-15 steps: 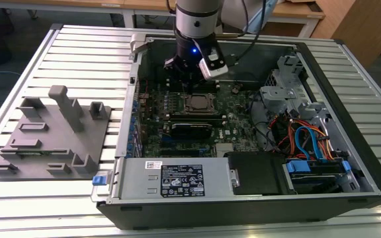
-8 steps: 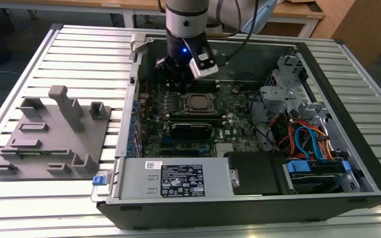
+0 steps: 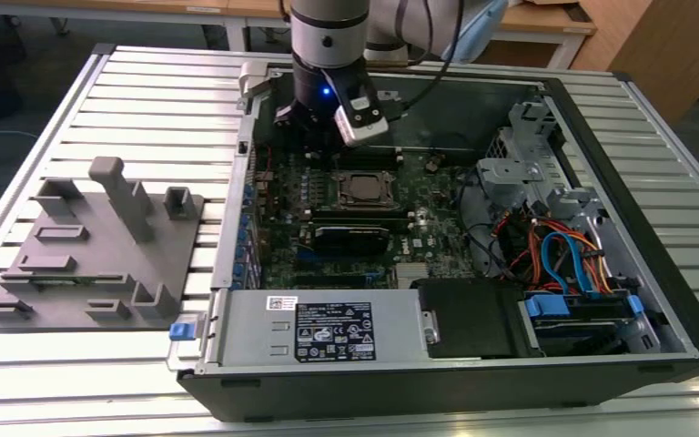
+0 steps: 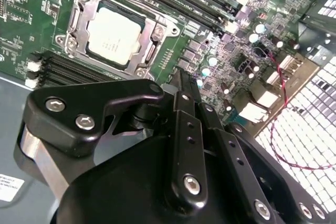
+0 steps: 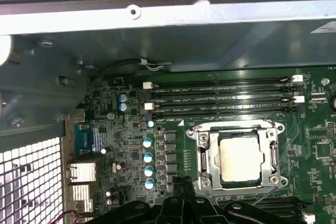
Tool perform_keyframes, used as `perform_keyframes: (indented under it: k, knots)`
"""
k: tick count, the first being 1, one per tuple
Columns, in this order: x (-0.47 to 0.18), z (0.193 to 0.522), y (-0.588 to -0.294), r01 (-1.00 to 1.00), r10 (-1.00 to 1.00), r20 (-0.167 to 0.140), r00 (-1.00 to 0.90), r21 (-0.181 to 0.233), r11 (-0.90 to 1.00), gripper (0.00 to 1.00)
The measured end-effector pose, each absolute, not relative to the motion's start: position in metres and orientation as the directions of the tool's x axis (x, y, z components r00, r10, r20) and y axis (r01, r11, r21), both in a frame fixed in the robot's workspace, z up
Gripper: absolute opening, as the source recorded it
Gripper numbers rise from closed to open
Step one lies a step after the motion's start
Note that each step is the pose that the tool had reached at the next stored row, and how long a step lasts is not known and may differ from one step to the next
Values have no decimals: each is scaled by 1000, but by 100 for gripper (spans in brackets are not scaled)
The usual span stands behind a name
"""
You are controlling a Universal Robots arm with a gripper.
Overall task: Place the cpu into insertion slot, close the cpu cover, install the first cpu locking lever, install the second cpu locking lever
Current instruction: 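Install the first cpu locking lever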
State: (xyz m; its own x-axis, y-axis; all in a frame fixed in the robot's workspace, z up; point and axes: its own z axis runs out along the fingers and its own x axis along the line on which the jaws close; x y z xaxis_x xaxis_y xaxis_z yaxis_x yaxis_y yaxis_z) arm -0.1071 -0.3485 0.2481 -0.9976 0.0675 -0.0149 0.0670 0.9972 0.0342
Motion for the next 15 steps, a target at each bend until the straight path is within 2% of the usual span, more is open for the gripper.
perform_keyframes:
  k: [15]
  knots:
    - [-110,257,-342,67,68,-15,-998,34,997,11]
